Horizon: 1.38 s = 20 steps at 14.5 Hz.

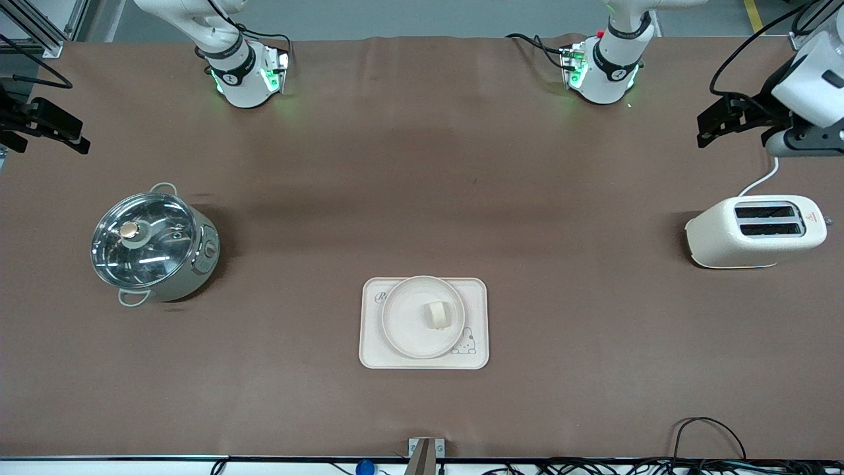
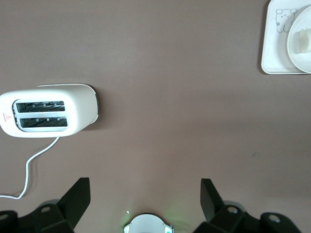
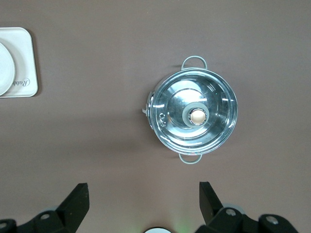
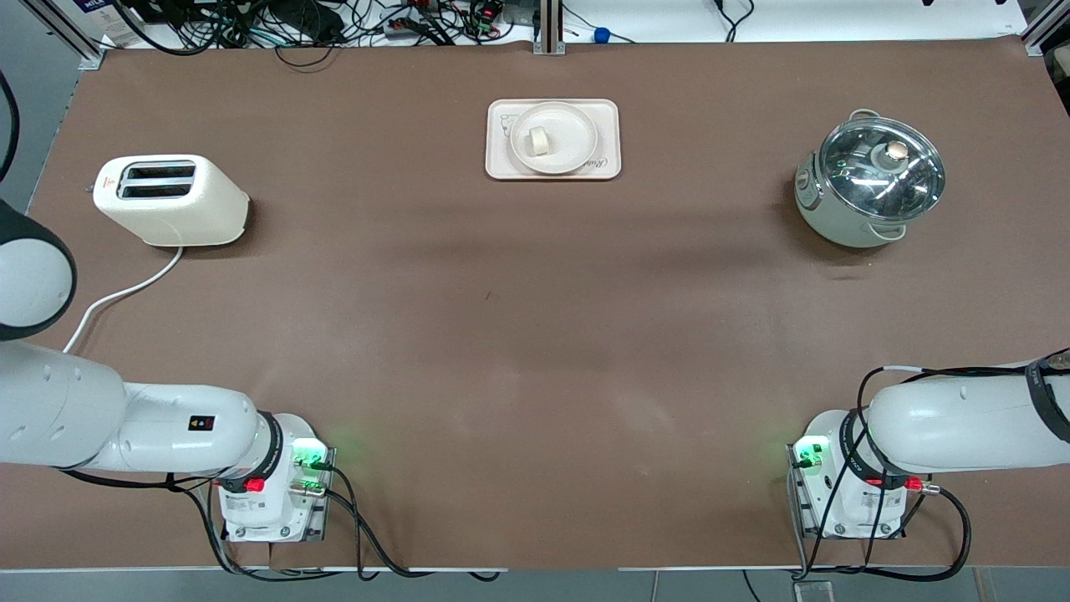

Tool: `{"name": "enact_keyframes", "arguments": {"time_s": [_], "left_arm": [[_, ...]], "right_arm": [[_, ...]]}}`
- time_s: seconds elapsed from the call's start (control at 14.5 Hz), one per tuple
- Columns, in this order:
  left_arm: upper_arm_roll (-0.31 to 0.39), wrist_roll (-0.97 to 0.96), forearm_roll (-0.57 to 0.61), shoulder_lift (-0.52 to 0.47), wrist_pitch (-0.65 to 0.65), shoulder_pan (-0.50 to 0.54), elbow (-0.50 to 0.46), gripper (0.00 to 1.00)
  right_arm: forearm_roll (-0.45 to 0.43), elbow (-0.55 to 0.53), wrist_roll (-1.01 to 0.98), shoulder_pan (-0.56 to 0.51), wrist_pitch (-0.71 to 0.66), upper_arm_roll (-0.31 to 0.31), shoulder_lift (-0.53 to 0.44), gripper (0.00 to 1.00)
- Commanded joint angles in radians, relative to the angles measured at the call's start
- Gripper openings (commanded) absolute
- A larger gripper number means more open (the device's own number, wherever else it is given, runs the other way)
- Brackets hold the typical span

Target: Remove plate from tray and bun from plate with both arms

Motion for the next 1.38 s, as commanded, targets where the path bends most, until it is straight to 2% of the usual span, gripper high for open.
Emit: {"name": "enact_keyframes", "arguments": {"time_s": [0.0, 0.55, 0.89, 1.03, 1.17, 1.31], "left_arm": [[-0.002, 0.005, 0.008, 0.030, 0.026, -0.009, 0.023, 1.00], [-0.011, -0.015, 0.011, 0.071, 0.156, -0.024, -0.049, 1.00], [-0.011, -0.012, 0.011, 0.103, 0.159, -0.011, -0.054, 1.00], [-0.011, -0.013, 0.009, 0.117, 0.159, -0.009, -0.050, 1.00], [-0.011, -0.012, 0.003, 0.139, 0.159, -0.008, -0.043, 1.00], [-0.007, -0.010, 0.006, 0.154, 0.159, -0.008, -0.027, 1.00]], "right_arm": [[0.009, -0.036, -0.006, 0.006, 0.007, 0.003, -0.037, 1.00], [0.009, -0.038, -0.003, 0.012, 0.011, 0.003, -0.032, 1.00], [0.022, -0.042, 0.006, 0.049, 0.020, 0.006, -0.020, 1.00], [0.042, -0.044, 0.009, 0.067, 0.059, 0.006, -0.003, 1.00], [0.099, -0.082, 0.026, 0.071, 0.134, 0.006, 0.003, 1.00], [0.107, -0.092, 0.072, 0.098, 0.179, 0.006, 0.035, 1.00]]}}
